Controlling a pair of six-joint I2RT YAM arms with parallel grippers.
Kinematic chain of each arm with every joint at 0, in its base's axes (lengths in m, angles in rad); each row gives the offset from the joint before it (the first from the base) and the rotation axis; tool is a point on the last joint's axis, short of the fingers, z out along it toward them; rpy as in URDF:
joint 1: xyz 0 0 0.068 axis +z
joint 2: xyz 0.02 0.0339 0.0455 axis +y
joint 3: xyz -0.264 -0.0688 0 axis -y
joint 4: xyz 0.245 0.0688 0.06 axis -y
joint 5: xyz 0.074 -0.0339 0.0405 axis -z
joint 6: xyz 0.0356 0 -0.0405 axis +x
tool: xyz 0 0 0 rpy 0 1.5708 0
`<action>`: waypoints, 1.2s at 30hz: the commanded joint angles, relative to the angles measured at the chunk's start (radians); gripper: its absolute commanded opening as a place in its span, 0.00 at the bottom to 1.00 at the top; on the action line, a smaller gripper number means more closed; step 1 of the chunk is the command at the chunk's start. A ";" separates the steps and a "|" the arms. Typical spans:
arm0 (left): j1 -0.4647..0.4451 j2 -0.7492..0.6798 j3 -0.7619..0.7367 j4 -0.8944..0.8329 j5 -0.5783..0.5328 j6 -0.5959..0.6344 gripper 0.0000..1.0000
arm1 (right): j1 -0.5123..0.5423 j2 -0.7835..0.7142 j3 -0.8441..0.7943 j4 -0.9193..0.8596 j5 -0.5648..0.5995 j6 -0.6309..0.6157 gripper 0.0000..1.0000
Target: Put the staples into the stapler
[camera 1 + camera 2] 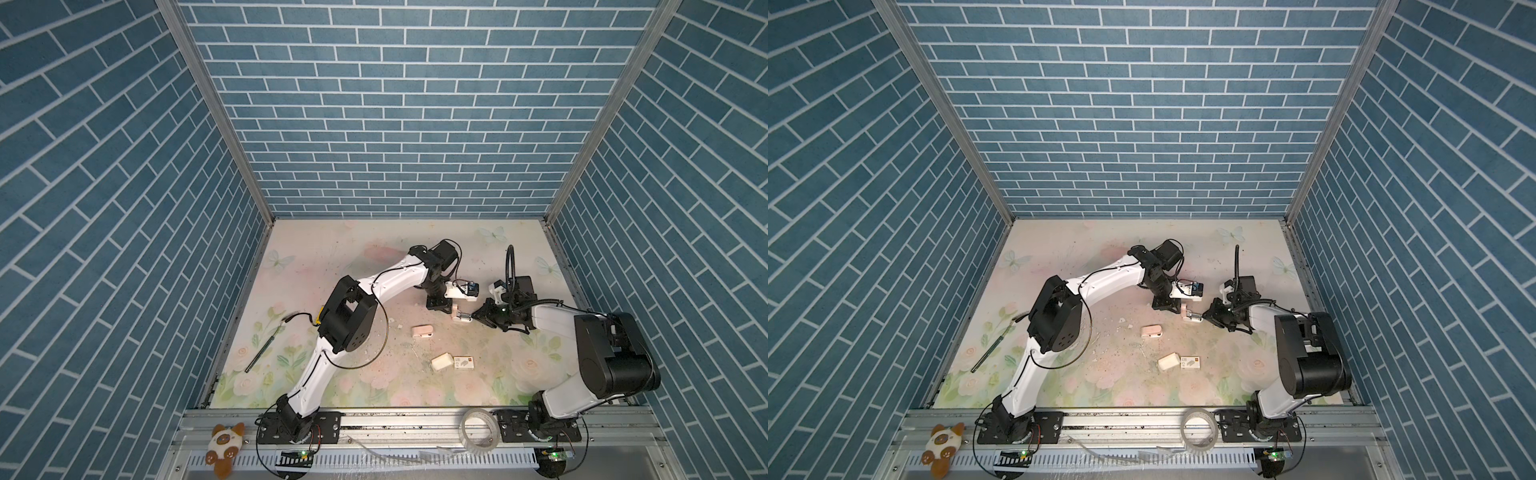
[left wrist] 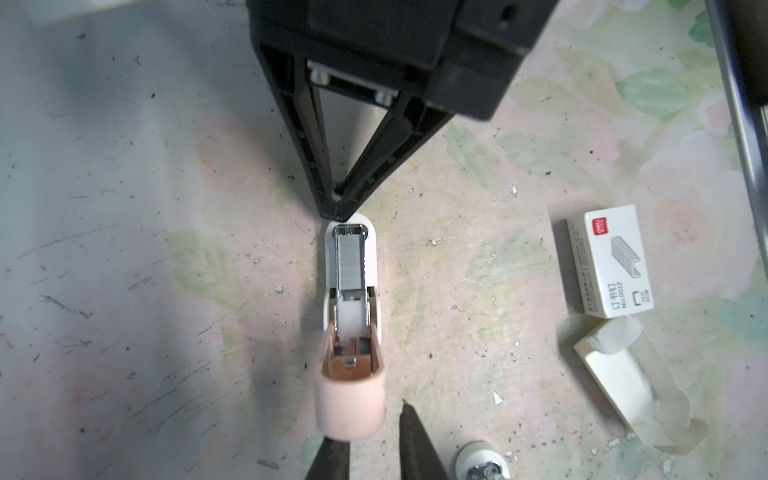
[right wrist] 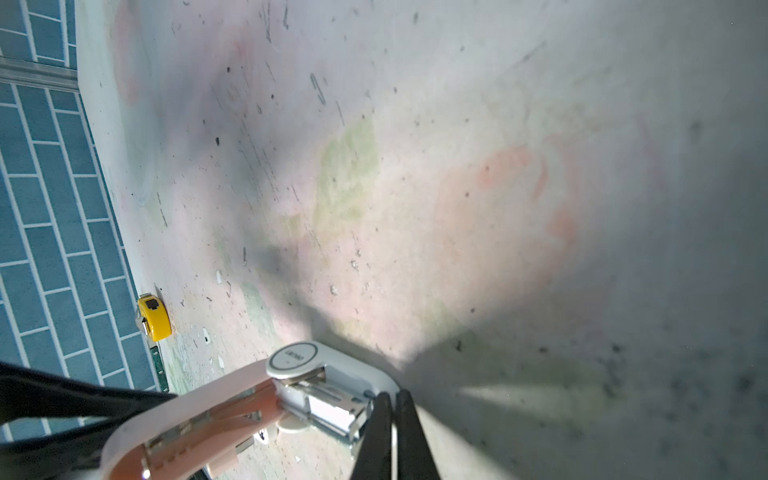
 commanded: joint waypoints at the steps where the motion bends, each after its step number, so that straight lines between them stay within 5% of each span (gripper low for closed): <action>1: -0.017 0.017 0.029 -0.021 0.014 -0.008 0.24 | 0.002 0.007 -0.033 -0.023 0.012 0.005 0.07; 26: -0.054 0.084 0.131 0.031 -0.025 -0.060 0.27 | -0.005 -0.090 -0.067 0.010 0.046 0.066 0.07; 36: -0.071 0.128 0.211 -0.001 -0.035 -0.059 0.38 | -0.032 -0.309 -0.104 -0.093 0.182 0.117 0.08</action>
